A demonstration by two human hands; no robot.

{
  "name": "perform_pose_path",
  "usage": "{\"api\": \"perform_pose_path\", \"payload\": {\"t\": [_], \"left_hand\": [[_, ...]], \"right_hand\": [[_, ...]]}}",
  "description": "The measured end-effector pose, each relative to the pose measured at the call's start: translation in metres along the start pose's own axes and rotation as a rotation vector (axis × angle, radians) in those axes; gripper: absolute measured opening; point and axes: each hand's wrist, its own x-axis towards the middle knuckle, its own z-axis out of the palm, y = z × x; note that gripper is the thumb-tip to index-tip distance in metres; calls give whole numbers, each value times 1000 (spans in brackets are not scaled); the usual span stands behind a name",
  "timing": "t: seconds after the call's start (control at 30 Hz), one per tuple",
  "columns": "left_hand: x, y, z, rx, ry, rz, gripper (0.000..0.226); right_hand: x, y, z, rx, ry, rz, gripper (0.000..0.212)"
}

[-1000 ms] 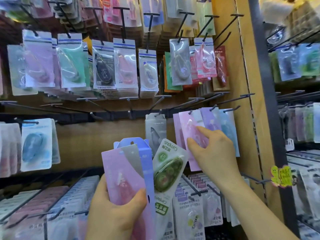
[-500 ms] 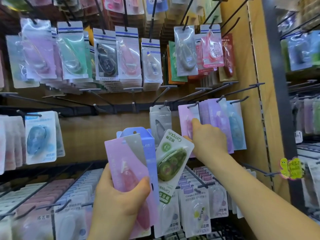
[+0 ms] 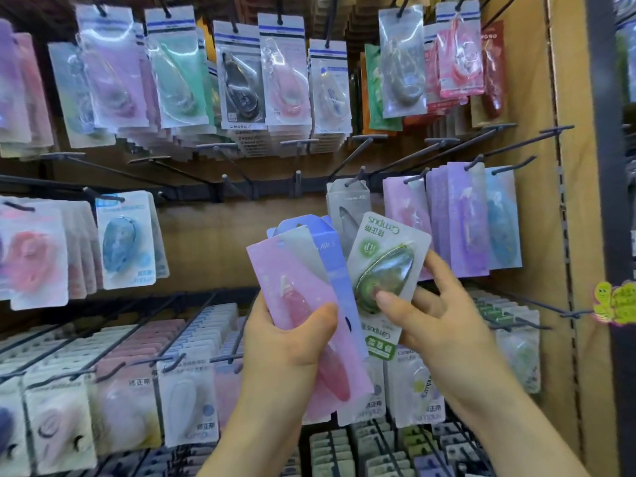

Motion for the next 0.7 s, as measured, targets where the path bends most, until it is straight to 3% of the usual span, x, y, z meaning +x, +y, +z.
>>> {"api": "perform_pose_path", "payload": {"t": [0.1,0.23,0.33,0.43,0.53,0.7], "left_hand": [[0,-2,-3,8,-14,-2,26],[-2,0,-9,41,-37,-39,27],[-3,1,-16,53,-59,-67,29],[0,3,-26,36,-4,-27,29],[3,5,-42,15,42,47,34],[4,6,-56,218,-58,144,88]], "right_hand": [[1,4,1,2,133,-66,88],[1,-1,-4,3,149,-115,95],[3,-10,-10,-23,116,-56,82],[2,-14,-15,-16,105,-23,53],[-6,-8,-21,161,164,14,43],[-18,-1,-12,585,145,89,58]]}}
